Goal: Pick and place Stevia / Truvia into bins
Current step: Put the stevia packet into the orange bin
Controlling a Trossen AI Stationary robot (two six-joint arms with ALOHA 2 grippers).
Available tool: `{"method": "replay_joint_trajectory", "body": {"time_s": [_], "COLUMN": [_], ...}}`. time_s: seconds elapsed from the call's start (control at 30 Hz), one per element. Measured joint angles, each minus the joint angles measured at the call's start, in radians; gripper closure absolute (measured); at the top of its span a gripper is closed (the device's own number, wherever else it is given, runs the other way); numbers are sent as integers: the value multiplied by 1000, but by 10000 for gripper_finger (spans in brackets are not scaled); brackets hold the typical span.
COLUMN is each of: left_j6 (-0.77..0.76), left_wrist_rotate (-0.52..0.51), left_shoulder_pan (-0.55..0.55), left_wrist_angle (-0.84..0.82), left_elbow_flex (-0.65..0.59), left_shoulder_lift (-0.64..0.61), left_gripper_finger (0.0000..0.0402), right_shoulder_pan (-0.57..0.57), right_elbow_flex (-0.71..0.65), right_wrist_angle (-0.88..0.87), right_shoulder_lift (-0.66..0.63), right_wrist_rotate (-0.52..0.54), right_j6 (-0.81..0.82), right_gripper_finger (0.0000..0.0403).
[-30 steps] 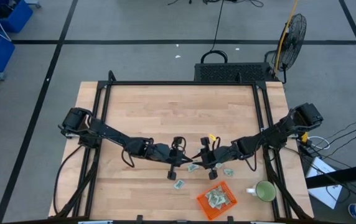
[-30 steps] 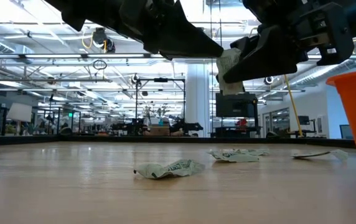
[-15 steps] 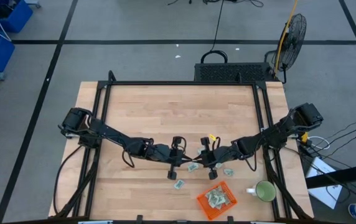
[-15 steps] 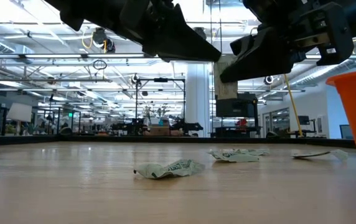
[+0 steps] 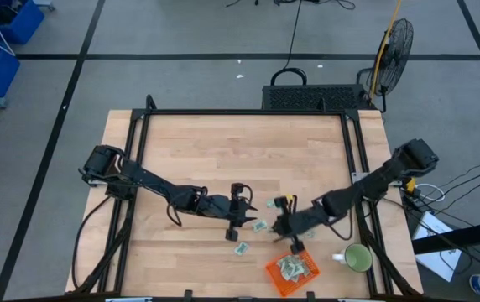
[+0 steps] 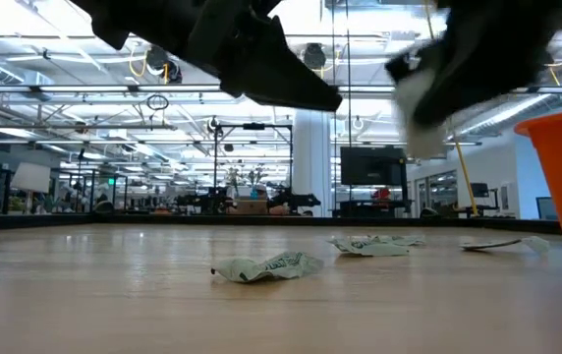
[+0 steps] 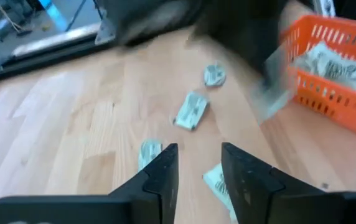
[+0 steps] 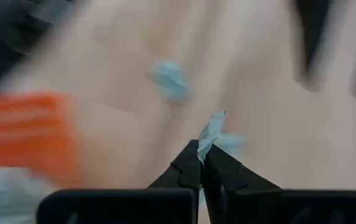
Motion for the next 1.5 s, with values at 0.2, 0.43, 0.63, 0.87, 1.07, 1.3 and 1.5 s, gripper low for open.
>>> {"method": "replay_joint_trajectory", "body": {"time_s": [0.2, 0.43, 0.63, 0.87, 1.07, 1.3, 1.5], "left_j6": [-83, -121, -157, -220, -304, -320, -246], "left_wrist_rotate": [0, -1, 43, 135, 170, 103, 135], "left_shoulder_pan": [10, 8, 0, -42, -115, -157, -134], "left_wrist_angle": [-63, -72, -92, -209, -207, -184, -122], "left_elbow_flex": [0, 0, 0, 0, 0, 0, 0], "left_shoulder_lift": [0, 0, 0, 0, 0, 25, 92], "left_gripper_finger": [270, 270, 270, 270, 270, 270, 270], "right_shoulder_pan": [151, 261, 269, 251, 251, 250, 243], "right_elbow_flex": [107, 54, 6, 2, 1, 1, 1], "right_wrist_angle": [-129, -138, -209, -267, -214, -155, -137], "right_shoulder_lift": [-9, 36, 36, 20, -22, -76, -101], "right_wrist_rotate": [-160, -75, -10, -11, -12, 27, 91], "right_j6": [111, 316, 377, 402, 399, 260, 153], "right_gripper_finger": [402, 398, 370, 321, 304, 303, 303]}}
